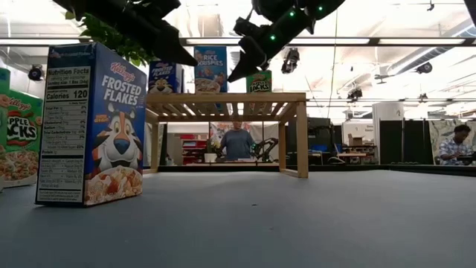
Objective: Stack cereal on shelf
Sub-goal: Put the light blue cereal box on the shelf aligned with the light blue cereal boxes
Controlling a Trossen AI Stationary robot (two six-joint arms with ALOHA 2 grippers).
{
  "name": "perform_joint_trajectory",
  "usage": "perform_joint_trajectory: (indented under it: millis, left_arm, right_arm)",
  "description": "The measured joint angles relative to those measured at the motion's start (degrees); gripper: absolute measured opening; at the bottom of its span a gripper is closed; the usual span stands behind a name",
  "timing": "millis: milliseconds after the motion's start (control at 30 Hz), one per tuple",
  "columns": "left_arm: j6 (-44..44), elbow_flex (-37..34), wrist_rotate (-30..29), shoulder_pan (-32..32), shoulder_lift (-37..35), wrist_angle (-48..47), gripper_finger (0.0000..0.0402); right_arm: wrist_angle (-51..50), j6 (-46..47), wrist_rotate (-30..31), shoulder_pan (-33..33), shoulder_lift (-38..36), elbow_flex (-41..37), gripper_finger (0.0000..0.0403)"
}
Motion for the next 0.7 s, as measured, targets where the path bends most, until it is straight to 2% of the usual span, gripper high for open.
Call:
perform_joint_trajectory:
  millis: [700]
  left_arm:
    - [-0.91,0.05,-2.11,0.67,0.0,-0.06,0.0]
  right_arm:
    - [0.25,-0.39,-0.01,1.27,0.3,0.0,0.0009]
